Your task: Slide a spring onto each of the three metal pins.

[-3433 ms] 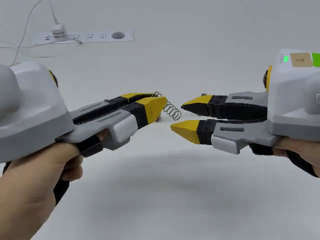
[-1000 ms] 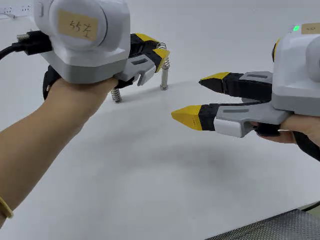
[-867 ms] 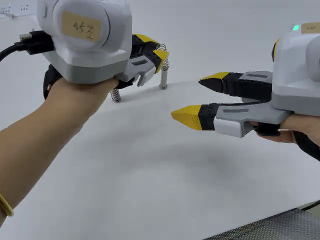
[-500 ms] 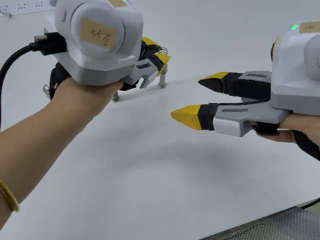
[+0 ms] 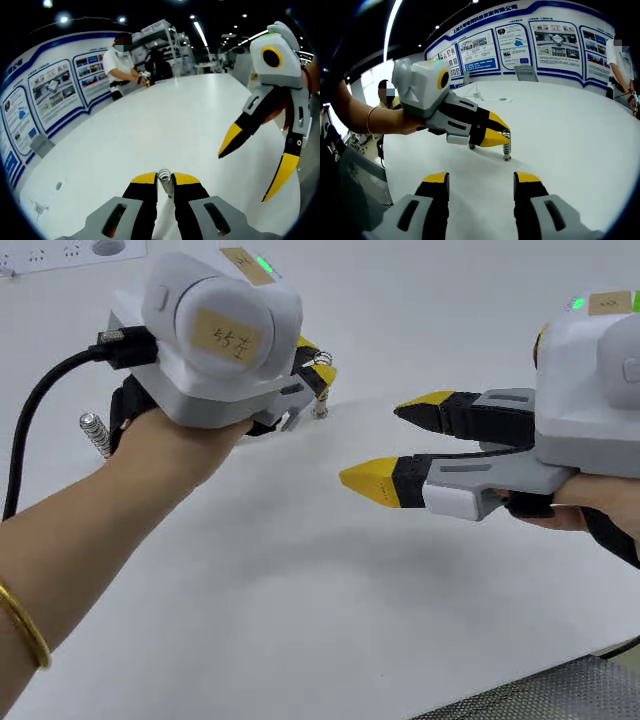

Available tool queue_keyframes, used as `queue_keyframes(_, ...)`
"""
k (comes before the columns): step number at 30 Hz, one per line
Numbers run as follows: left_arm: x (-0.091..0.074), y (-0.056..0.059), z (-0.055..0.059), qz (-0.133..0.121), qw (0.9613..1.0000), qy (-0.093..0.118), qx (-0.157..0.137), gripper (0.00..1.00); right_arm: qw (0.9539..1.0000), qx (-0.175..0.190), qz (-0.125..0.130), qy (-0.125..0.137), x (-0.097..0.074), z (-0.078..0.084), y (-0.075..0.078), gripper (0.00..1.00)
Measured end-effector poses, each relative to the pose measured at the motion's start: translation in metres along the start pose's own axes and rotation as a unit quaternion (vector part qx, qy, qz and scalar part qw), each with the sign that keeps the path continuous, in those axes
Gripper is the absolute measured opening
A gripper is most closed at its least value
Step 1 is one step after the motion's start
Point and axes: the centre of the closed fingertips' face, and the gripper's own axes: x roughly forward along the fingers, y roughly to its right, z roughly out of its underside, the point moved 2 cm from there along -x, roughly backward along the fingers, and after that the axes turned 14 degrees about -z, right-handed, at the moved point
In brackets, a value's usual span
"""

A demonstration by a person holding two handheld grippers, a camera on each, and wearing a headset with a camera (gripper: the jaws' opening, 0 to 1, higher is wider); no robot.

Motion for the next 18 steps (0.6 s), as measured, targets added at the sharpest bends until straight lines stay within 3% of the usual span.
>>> queue_keyframes(18,0.0021,0.0047,0.0098,0.003,0.9997,-0.023,-0.009,0.12,1.0,0.001,0.0,-0.006,0.0,0.0032,-0.0006,0.52)
